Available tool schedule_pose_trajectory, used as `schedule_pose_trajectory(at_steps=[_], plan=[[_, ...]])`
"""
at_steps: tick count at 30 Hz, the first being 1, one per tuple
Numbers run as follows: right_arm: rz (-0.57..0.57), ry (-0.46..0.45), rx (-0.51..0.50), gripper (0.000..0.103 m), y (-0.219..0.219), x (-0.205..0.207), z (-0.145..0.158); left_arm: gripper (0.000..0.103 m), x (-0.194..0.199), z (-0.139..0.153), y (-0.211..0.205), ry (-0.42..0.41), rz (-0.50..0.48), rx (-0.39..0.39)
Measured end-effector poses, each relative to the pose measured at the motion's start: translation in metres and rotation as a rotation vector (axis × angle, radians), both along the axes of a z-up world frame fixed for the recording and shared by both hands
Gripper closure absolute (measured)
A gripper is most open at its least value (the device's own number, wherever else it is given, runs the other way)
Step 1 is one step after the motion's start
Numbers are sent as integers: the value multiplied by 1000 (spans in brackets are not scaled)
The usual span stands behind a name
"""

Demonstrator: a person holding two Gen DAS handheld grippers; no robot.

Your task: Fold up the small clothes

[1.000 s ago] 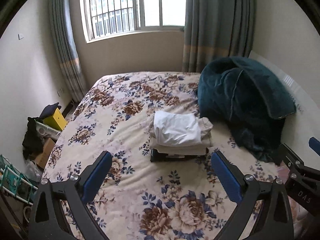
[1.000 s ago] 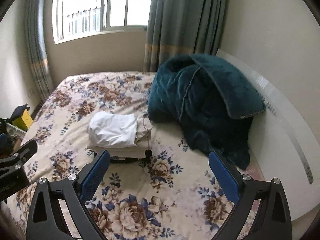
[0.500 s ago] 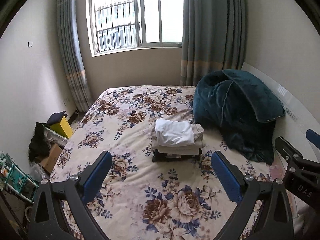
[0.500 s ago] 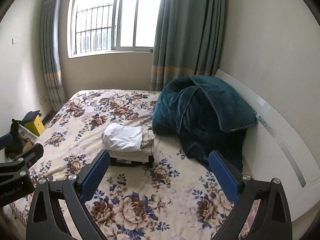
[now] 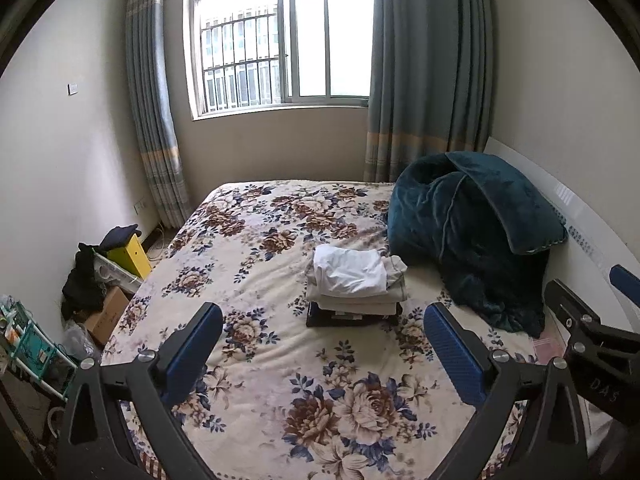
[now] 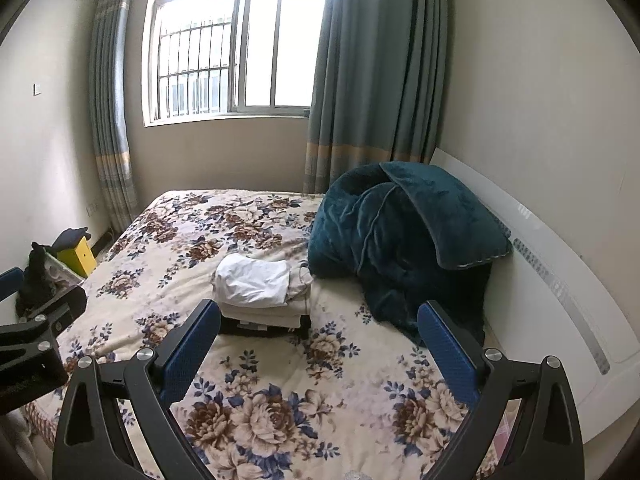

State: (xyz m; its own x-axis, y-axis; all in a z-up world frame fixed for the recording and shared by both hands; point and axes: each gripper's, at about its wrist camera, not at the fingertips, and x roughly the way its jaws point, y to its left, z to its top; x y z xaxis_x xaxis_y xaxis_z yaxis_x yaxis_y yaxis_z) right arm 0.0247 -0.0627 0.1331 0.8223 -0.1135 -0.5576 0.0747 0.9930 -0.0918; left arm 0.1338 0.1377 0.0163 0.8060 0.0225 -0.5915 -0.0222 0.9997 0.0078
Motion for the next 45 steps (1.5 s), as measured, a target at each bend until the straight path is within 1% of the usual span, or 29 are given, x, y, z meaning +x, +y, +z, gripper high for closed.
schedule_pose_trajectory(at_steps=[14, 21, 38, 45], plan=[[38, 3, 4, 0, 4, 1, 3, 0, -4, 2, 6, -7, 42, -8], [53, 12, 3, 0, 6, 5, 0, 0, -3, 5, 9, -15, 54, -7], [59, 13, 2, 0, 8, 6, -1, 0, 3, 7, 13, -12, 52, -6], [62, -1, 9, 0, 14, 8, 1, 0, 2, 9, 16, -18, 60, -4]])
